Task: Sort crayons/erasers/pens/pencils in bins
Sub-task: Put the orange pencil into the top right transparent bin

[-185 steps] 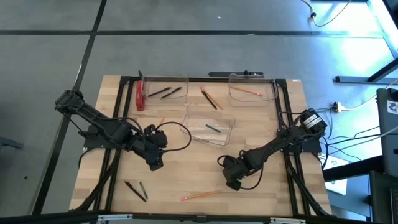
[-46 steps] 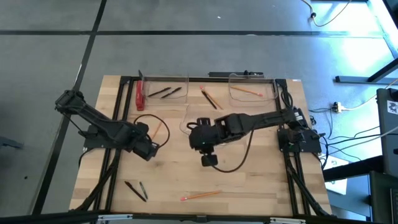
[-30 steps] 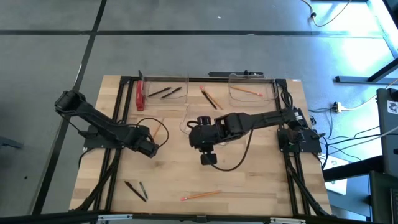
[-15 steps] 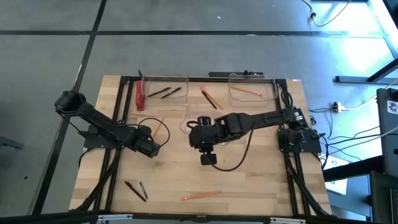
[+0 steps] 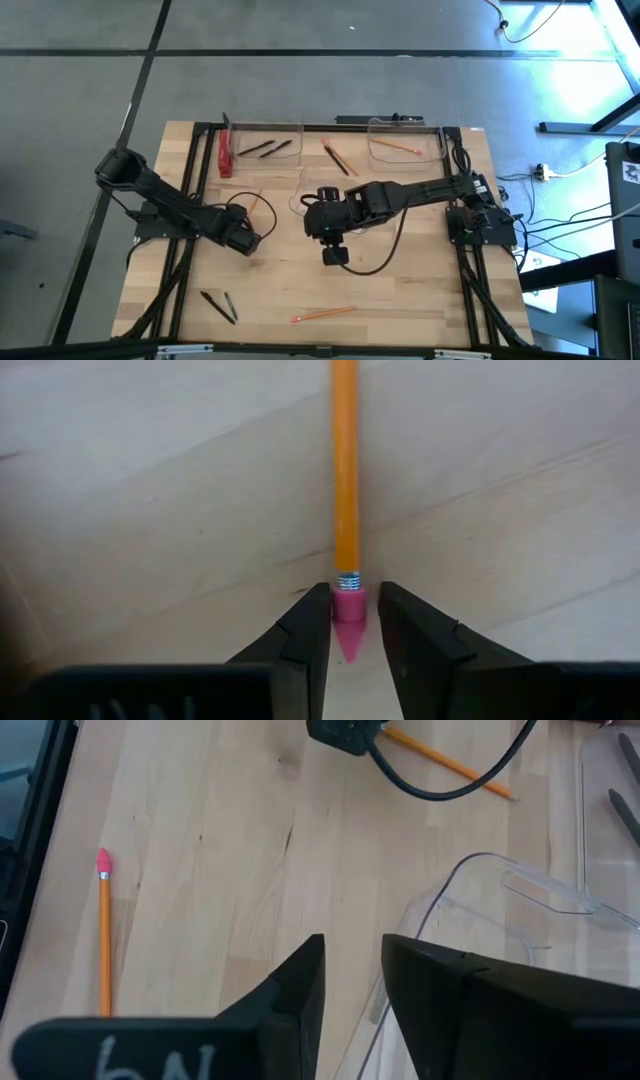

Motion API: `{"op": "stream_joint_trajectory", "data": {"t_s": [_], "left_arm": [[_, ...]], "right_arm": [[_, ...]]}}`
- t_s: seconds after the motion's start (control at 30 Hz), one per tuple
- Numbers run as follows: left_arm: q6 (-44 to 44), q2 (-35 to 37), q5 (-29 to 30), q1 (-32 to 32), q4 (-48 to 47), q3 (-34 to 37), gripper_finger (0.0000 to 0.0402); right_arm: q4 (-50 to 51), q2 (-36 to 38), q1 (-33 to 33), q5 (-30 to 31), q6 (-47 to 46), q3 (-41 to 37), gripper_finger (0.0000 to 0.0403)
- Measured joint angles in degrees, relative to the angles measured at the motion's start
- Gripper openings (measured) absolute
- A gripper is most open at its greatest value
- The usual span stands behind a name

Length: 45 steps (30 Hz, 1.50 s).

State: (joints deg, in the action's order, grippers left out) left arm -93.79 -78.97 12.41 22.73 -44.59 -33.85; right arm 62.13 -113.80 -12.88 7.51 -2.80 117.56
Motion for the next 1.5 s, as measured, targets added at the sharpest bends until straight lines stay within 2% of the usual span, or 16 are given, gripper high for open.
{"op": "stream_joint_trajectory", "data": {"t_s": [0.27, 0.57, 0.73, 0.87, 1.1, 1.3, 1.5], "left_arm": [[0.0, -2.2, -0.1, 0.0, 0.1, -0.2, 0.0081], [0.0, -2.3, -0.8, 0.0, 0.3, -0.2, 0.0012], [0.0, -2.0, -0.8, 0.0, 0.3, -0.2, 0.001], [3.4, -0.1, -1.4, 0.0, 0.0, -0.8, 0.0005], [11.4, 4.1, -1.8, 0.4, -3.4, -6.3, 0.0005], [19.4, 5.0, -1.2, 1.4, -5.7, -13.2, 0.0007], [20.9, 5.0, -0.2, 2.9, -11.7, -19.8, 0.0008]], "right_arm": [[0.0, 0.0, 0.0, 0.0, -0.1, 0.0, 0.0104], [0.1, 0.0, 0.0, 0.0, 0.3, 0.0, 0.0104], [0.1, 0.0, 0.0, 0.0, 0.4, 0.0, 0.0104], [0.1, 0.0, 0.0, 0.0, 2.8, 0.0, 0.0104], [0.2, 0.0, 0.0, 2.4, 9.4, 0.0, 0.0104], [0.2, 0.0, 0.0, 7.9, 12.1, 0.0, 0.0104], [-0.4, 0.0, 0.6, 7.9, 12.5, -0.7, 0.0104]]}}
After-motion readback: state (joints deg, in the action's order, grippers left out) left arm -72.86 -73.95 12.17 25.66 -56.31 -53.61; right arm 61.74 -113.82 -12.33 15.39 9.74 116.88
